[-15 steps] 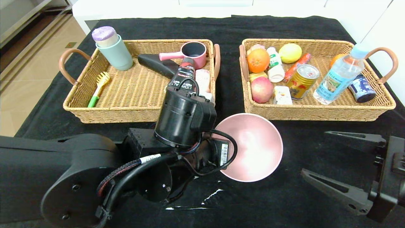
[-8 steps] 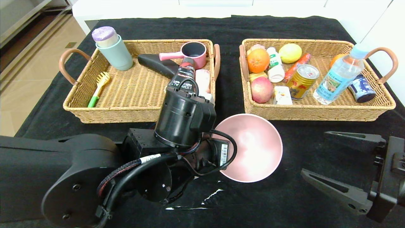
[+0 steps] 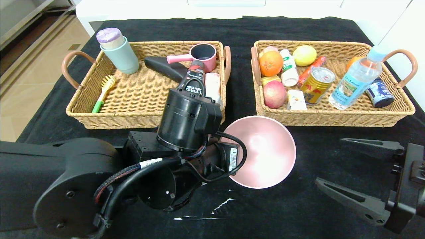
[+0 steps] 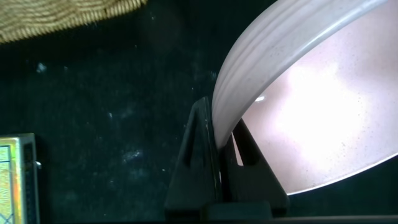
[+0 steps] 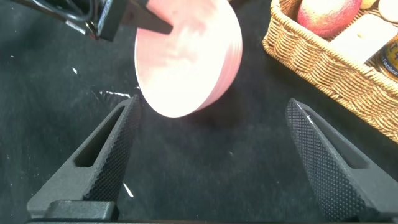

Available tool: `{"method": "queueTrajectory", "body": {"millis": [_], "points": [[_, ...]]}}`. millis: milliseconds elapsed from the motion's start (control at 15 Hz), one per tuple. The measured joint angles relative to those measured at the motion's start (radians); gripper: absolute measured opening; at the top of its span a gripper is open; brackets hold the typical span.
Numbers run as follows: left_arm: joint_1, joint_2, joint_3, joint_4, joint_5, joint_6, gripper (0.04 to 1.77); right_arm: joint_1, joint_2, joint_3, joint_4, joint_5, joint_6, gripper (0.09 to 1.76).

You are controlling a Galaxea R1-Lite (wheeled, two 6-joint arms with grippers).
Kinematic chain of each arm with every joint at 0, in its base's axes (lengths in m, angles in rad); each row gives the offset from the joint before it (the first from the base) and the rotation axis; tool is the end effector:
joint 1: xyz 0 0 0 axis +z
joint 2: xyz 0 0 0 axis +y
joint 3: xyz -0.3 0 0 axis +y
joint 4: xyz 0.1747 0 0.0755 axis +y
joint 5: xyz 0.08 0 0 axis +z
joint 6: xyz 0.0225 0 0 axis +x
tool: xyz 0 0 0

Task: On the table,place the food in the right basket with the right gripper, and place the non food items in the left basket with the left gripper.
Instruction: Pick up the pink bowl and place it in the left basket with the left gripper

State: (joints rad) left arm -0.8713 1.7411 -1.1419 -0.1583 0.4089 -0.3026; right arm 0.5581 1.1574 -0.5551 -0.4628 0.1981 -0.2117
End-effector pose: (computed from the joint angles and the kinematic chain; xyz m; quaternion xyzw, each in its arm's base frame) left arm 0.2185 -0.2458 0.2165 -0.0140 0.2071 -0.1946 0.9587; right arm 0.1396 0.0923 0.2238 -0.1104 0.0293 0.3734 0.9206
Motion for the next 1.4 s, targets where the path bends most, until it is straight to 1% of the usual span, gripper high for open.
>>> {"method": "queueTrajectory", "body": {"millis": [133, 267, 467, 533, 667, 800, 1000, 1133, 1267, 1400], "points": [[-0.003, -0.021, 0.002, 0.002, -0.009, 0.004, 0.15, 0.000, 0.000, 0.000, -0.001, 0.000, 0.000, 1.70], [-0.015, -0.056, 0.009, 0.004, -0.039, 0.010, 0.15, 0.000, -0.002, 0.000, 0.000, 0.000, -0.001, 1.70], [-0.021, -0.123, 0.030, 0.008, -0.051, 0.046, 0.15, 0.000, -0.003, 0.000, 0.000, -0.001, -0.001, 1.70], [-0.021, -0.150, 0.034, 0.013, -0.066, 0.061, 0.15, -0.001, -0.003, -0.001, 0.000, 0.000, -0.001, 1.70], [-0.014, -0.209, 0.032, 0.040, -0.091, 0.096, 0.15, -0.001, -0.003, -0.001, 0.000, -0.001, -0.001, 1.70], [-0.005, -0.252, 0.021, 0.067, -0.091, 0.104, 0.15, -0.001, -0.003, -0.001, 0.000, -0.001, -0.001, 1.70], [0.063, -0.280, 0.009, 0.066, -0.089, 0.103, 0.15, -0.001, -0.005, 0.000, 0.000, -0.001, -0.001, 1.70], [0.140, -0.285, -0.004, 0.060, -0.093, 0.104, 0.15, 0.000, -0.005, 0.000, 0.000, -0.001, -0.001, 1.70], [0.235, -0.283, -0.024, 0.059, -0.131, 0.107, 0.15, 0.000, -0.009, 0.001, 0.001, 0.000, -0.003, 1.70], [0.309, -0.278, -0.047, 0.058, -0.159, 0.109, 0.15, 0.001, -0.012, 0.001, 0.001, 0.000, -0.002, 1.70]]}}
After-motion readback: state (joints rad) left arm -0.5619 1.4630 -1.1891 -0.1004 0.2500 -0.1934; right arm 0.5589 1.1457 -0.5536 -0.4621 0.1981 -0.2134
